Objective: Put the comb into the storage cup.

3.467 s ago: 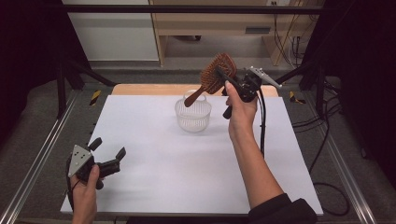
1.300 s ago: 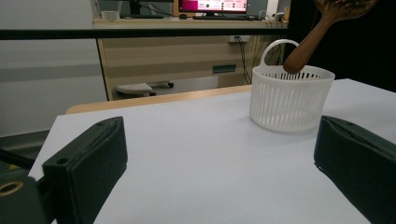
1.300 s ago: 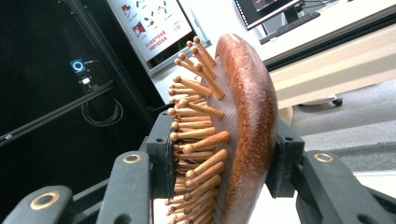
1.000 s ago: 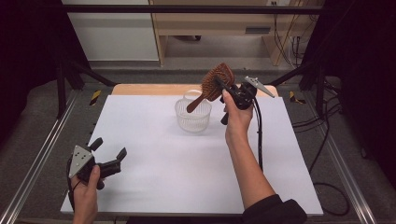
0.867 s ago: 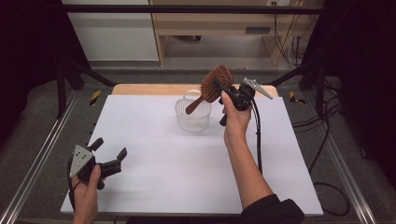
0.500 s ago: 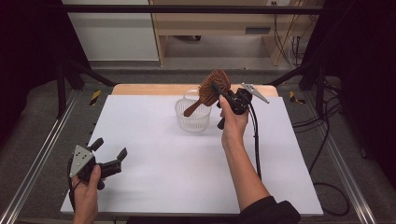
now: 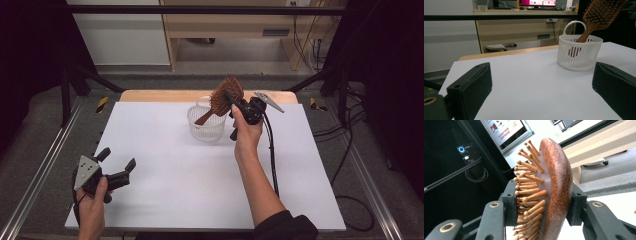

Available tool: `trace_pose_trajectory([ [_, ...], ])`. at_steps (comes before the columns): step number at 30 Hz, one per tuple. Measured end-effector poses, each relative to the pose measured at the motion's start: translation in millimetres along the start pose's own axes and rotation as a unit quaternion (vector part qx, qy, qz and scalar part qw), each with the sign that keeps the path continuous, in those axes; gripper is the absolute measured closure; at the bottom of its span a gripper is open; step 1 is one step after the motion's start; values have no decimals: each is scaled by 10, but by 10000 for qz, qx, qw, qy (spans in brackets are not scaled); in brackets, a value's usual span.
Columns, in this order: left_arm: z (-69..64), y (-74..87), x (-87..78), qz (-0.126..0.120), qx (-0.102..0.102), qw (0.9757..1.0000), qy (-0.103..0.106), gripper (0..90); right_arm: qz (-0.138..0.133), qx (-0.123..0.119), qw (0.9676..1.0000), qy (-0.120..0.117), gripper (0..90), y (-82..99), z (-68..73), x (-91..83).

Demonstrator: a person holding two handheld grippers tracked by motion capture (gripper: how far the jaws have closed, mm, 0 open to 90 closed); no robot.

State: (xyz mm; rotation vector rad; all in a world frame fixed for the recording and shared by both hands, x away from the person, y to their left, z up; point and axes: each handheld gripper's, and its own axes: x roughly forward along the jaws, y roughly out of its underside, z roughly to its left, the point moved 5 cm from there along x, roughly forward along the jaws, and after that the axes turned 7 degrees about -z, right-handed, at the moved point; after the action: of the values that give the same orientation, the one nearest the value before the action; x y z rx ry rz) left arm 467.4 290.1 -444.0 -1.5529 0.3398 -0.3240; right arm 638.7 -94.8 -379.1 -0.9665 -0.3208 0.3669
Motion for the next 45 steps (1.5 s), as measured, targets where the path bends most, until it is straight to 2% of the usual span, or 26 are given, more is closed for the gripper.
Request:
trace_pose_trajectory([
  [15, 5, -2, -3, 0, 11, 10000, -2, 30, 10, 103, 9999, -16, 534, 127, -64, -13],
  [19, 4, -1, -3, 1, 10, 10000, -4, 30, -14, 224, 9997, -6, 533, 138, -93, -23],
  [27, -16, 6, 7, 20, 15, 10000, 27, 30, 2, 310, 9995, -7, 533, 193, -120, -40],
  [45, -12, 13, 10, 36, -1, 10000, 37, 30, 73, 368, 9993, -21, 532, 280, -171, -30],
])
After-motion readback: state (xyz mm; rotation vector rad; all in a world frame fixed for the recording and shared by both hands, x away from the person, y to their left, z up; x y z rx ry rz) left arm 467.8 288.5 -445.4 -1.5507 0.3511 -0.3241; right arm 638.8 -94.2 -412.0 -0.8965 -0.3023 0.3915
